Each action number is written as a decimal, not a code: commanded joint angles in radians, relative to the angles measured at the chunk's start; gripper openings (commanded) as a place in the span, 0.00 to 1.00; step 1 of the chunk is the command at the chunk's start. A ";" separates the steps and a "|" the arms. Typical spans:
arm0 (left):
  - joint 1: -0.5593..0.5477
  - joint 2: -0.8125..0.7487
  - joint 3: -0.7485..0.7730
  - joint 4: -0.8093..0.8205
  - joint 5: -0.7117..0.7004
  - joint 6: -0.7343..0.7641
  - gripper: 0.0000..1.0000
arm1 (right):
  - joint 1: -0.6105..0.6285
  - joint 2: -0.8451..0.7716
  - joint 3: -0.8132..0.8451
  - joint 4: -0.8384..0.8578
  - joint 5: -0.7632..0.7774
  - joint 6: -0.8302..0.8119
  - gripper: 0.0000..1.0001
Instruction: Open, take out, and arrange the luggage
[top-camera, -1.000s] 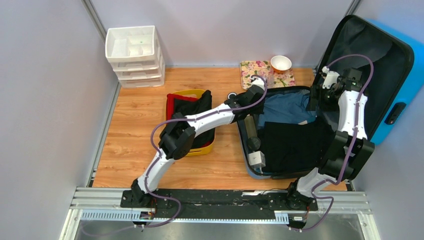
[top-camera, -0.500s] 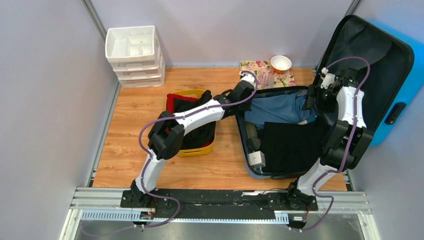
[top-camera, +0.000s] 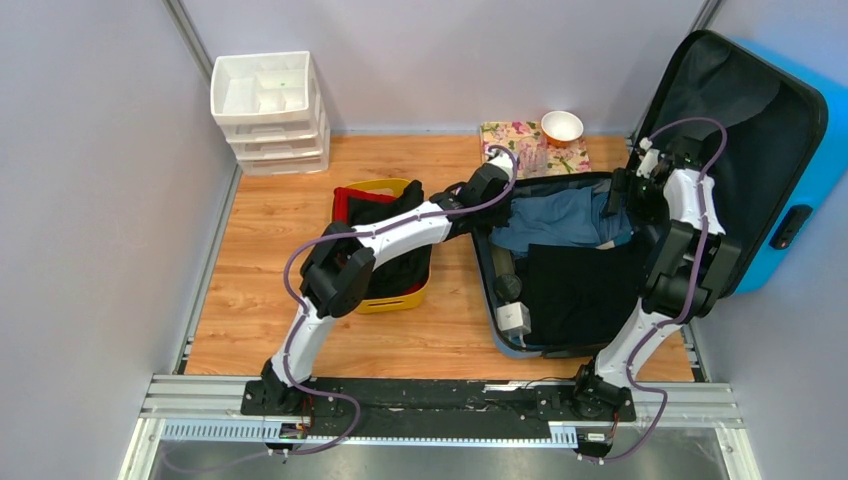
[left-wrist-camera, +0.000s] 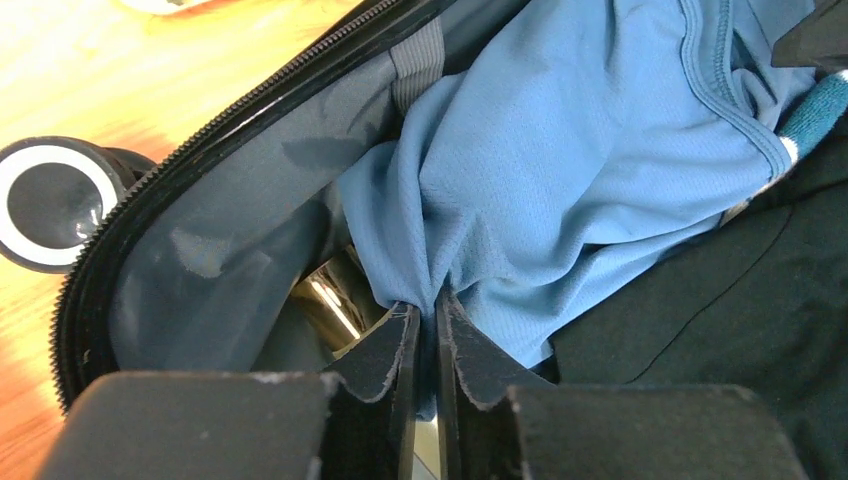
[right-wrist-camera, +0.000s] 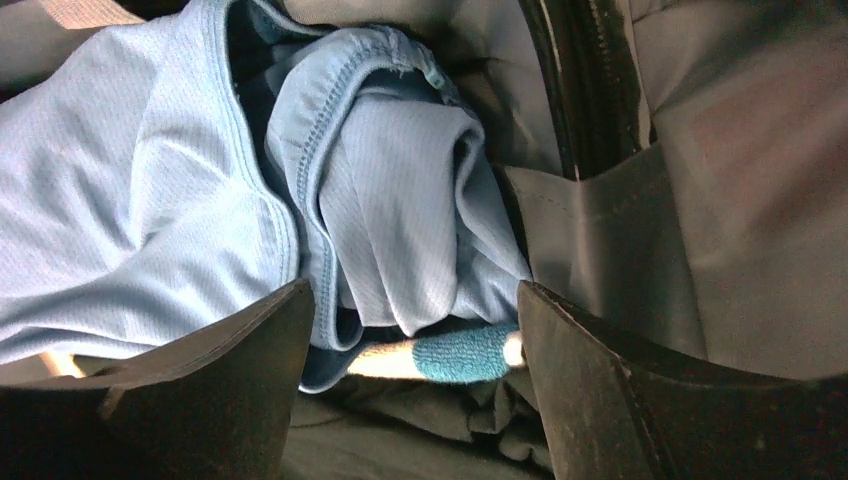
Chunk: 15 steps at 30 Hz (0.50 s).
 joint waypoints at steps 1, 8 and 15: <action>-0.003 0.022 0.028 0.055 0.039 -0.011 0.23 | 0.051 0.018 -0.024 0.141 0.134 0.052 0.83; -0.006 0.048 0.031 0.061 0.085 -0.083 0.65 | 0.089 0.086 -0.047 0.182 0.200 0.060 0.84; -0.015 0.109 0.062 0.035 0.119 -0.142 0.76 | 0.089 0.178 0.002 0.078 0.107 0.031 0.74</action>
